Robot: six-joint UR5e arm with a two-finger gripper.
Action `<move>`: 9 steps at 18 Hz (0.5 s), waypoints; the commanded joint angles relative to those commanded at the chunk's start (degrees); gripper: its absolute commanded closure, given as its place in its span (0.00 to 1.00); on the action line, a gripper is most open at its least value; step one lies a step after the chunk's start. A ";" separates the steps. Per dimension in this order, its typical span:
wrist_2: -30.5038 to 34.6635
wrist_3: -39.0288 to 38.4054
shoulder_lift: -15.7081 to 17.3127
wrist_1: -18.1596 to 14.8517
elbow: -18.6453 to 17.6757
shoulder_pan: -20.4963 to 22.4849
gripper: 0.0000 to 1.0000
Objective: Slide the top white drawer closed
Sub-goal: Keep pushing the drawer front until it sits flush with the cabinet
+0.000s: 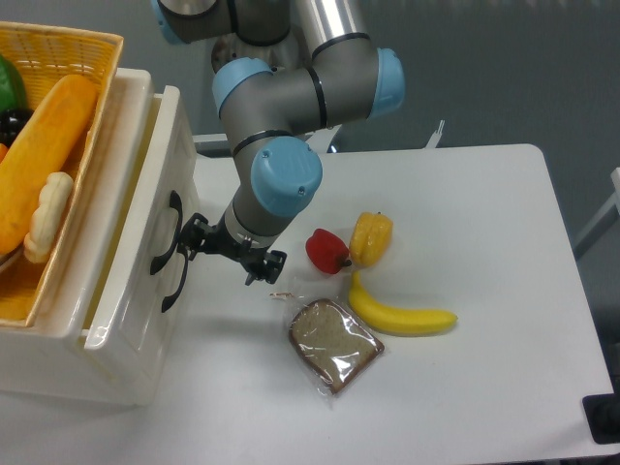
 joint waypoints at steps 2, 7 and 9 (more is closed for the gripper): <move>0.00 0.00 0.00 0.00 0.00 -0.09 0.00; -0.44 0.09 0.00 0.00 0.00 -0.09 0.00; -0.88 0.09 0.18 0.00 0.00 -0.09 0.00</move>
